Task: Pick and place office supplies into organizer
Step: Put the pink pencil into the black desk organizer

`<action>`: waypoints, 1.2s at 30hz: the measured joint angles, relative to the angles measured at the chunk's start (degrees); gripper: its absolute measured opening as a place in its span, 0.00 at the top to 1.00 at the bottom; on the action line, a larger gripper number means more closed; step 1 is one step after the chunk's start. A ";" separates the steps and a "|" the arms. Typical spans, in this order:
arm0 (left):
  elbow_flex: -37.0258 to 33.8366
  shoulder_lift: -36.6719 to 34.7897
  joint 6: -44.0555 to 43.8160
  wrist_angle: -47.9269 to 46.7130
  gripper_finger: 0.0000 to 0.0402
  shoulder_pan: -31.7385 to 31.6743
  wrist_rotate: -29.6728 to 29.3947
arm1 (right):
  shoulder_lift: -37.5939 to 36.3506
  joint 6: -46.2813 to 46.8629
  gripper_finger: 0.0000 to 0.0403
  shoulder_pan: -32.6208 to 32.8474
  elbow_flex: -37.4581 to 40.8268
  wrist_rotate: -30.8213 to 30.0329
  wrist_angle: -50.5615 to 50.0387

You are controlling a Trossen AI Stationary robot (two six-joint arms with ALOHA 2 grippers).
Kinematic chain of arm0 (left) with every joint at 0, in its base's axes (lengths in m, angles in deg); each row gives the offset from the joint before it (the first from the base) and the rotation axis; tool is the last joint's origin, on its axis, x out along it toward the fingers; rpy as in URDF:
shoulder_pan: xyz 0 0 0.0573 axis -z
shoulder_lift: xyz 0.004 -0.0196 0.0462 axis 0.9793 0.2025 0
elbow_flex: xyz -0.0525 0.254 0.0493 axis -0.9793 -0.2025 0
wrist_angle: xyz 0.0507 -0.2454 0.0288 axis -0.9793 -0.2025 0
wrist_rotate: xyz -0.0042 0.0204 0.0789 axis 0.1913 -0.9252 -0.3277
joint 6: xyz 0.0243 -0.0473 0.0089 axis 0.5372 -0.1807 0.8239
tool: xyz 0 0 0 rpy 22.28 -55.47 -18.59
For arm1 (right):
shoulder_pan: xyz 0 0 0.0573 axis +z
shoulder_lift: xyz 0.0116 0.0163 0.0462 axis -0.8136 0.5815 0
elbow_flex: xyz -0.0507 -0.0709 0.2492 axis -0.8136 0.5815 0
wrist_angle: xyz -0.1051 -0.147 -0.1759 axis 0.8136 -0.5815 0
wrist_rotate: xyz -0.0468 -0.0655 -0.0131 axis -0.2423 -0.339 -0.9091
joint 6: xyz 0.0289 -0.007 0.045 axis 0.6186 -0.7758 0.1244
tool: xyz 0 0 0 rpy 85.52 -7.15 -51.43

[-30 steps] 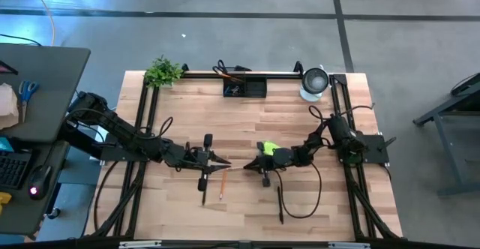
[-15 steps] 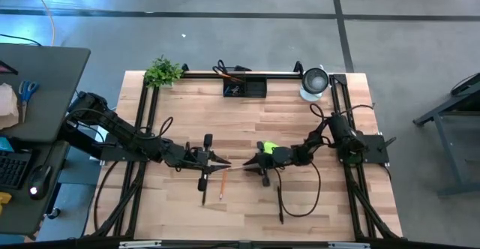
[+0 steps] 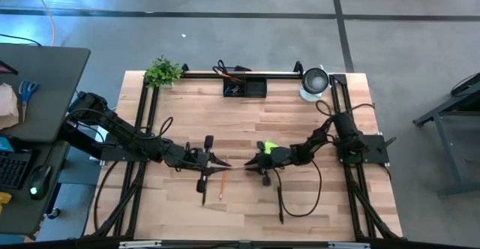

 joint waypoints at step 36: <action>0.00 -1.13 -0.44 1.86 0.93 0.05 8.66 | -15.35 -4.73 0.99 2.29 -1.31 -5.56 -23.03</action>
